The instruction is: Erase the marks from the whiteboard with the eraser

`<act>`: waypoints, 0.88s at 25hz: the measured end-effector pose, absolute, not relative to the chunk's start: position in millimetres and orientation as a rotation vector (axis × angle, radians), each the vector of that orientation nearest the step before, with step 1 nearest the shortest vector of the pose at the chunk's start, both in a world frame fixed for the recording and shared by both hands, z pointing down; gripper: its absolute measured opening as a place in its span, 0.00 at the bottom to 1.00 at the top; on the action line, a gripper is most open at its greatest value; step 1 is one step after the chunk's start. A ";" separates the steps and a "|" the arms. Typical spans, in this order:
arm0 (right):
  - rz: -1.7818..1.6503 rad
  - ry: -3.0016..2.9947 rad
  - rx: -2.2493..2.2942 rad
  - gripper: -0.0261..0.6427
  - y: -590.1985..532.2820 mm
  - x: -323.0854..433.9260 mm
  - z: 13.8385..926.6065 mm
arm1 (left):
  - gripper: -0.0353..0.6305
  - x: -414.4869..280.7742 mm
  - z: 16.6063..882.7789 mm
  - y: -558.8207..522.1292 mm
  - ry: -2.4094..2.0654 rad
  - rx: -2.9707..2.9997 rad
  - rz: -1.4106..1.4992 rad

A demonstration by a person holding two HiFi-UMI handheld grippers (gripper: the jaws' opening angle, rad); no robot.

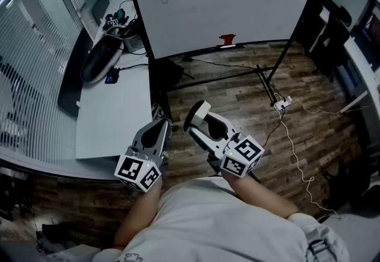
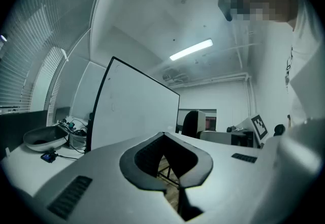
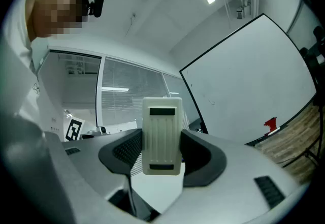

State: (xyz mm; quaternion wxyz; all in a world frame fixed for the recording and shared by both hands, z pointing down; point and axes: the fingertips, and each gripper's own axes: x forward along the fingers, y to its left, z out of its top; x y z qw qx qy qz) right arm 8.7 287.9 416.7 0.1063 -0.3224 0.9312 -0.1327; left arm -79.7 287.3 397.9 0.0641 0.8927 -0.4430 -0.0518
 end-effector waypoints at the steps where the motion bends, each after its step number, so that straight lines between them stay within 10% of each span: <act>1: -0.399 2.744 -0.942 0.39 284.4 13.5 418.2 | 0.06 -75.8 401.5 284.7 -1.337 2.693 -0.158; 22: -0.377 2.864 -0.758 0.39 216.9 128.6 434.5 | 0.06 22.9 411.3 195.7 -1.515 2.604 -0.150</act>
